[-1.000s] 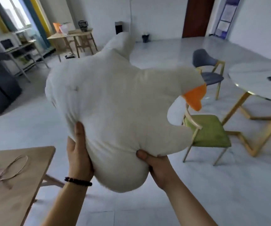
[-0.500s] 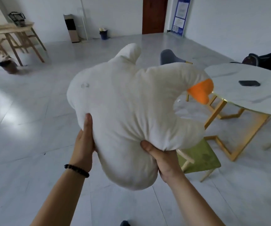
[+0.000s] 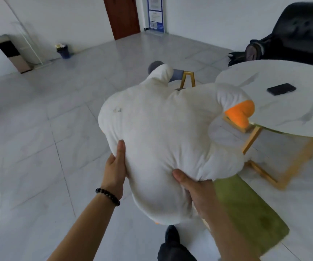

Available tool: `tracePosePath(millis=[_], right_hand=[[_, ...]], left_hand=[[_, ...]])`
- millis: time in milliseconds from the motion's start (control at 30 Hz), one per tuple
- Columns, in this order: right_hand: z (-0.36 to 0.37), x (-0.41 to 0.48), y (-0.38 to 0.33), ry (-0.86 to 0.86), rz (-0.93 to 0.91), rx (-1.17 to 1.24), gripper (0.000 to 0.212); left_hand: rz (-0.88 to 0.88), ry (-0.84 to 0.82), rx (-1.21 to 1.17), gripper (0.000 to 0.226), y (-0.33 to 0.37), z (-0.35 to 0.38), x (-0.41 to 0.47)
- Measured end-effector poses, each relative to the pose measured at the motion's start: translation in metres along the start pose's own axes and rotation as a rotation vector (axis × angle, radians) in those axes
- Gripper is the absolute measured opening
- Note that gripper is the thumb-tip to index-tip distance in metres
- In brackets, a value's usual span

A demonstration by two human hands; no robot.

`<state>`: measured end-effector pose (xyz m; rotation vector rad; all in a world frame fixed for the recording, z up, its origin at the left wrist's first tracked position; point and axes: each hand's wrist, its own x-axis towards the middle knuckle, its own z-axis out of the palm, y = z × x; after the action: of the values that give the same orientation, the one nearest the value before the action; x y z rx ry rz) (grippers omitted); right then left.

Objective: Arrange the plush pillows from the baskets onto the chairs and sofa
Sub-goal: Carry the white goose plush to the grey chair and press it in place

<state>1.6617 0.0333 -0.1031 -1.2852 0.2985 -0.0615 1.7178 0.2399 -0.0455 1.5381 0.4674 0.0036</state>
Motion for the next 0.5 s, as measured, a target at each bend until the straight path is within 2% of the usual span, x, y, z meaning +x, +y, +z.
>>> tracePosePath(millis=[67,100,267,433,500], right_hand=[[0.026,0.066,-0.013,-0.008,0.003,-0.023,0.099],[0.041,0.096,-0.022,-0.025,-0.004,-0.013,0.101],[0.113,0.228,-0.056,-0.083,-0.031,-0.025,0.082],[0.154,0.359,-0.055,-0.166,0.039,-0.068,0.065],[0.167,0.416,-0.054,-0.141,0.059,-0.060,0.077]], left_hand=[[-0.004,0.013,0.020,0.062,0.026,0.008,0.062],[0.002,0.015,0.017,0.060,0.040,0.010,0.090],[0.008,0.035,-0.018,0.050,0.094,0.013,0.221],[-0.003,0.012,-0.022,0.049,0.111,0.043,0.375],[-0.002,-0.024,-0.023,0.053,0.114,0.065,0.440]])
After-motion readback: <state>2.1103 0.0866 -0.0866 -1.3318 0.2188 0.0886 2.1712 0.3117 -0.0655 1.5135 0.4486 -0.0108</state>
